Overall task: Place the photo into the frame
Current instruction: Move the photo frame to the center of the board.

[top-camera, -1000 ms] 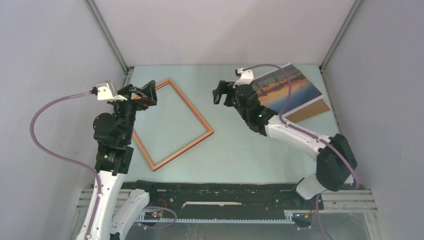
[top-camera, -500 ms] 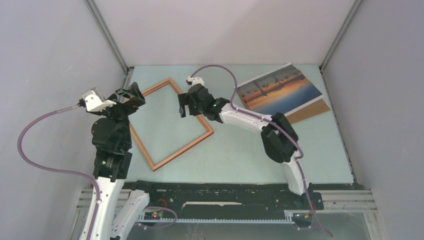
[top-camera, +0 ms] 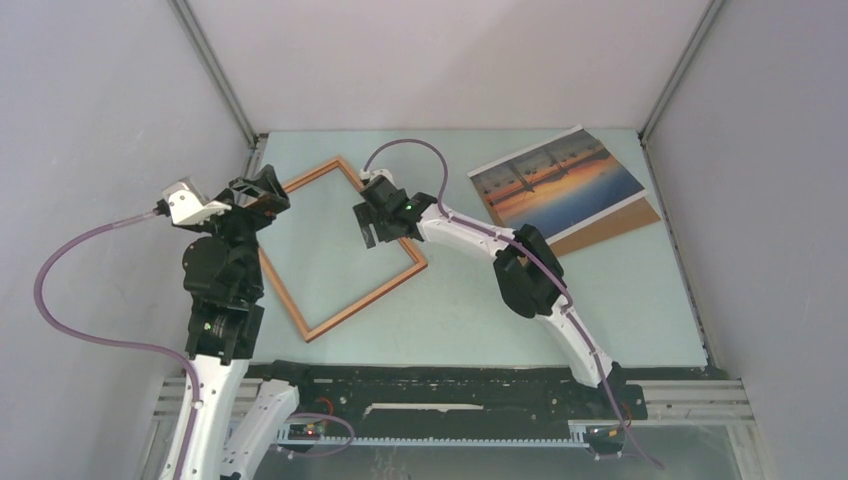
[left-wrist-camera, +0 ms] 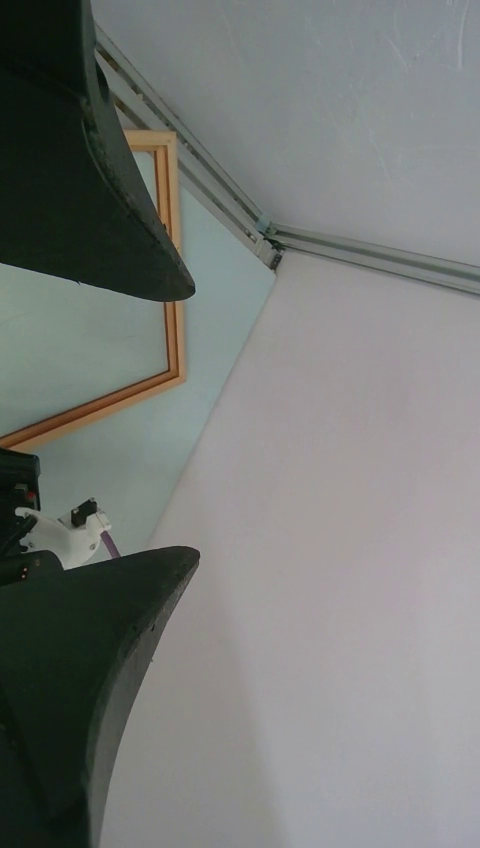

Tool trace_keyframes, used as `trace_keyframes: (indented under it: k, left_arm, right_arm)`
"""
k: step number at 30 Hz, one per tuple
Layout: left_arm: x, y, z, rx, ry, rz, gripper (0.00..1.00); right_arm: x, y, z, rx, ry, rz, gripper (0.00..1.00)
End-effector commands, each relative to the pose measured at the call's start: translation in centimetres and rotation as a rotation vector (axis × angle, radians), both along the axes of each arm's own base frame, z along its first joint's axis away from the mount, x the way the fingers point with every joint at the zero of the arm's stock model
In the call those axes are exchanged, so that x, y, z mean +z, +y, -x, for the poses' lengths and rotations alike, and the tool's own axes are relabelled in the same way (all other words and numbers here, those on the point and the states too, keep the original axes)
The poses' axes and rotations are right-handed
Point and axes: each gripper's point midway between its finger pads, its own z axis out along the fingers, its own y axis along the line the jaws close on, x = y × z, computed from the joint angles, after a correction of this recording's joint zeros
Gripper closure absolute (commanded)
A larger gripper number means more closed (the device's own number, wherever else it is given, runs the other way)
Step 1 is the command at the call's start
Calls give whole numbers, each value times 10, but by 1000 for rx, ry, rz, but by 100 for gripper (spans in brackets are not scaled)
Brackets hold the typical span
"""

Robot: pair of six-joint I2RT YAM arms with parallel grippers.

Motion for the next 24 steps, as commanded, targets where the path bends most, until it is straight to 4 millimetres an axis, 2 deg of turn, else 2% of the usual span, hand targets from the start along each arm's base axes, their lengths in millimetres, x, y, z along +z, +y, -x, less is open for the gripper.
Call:
trace_keyframes:
  k: [1,4,10,12,14,19,24]
  left_arm:
    - [-4,1,-1,4,-1,15,1]
    - [-3,-1,-1,-6,-3,17,1]
    - [-3,-1,-1,-11,-4,18,1]
    - [-3,-1,0,-9,-6,19,1]
    - [-3,-1,0,-10,-7,22,1]
    - [-3,-2,0,-12,-6,21,1]
    - [-3,-2,1,-13,-6,25,3]
  right_arm:
    - [-7,-20,-15,6,99,-6,18]
    - [-16,-32,-25,-28,104,14,19]
    - [-29,-42,-34,-67,127,26,19]
    - [-31,-46,-39,-104,126,30,22]
    - [-32,-44,-39,-114,130,25,27]
    - [-33,-35,-39,-131,98,34,29]
    - [-36,-34,-45,-226,51,43,40]
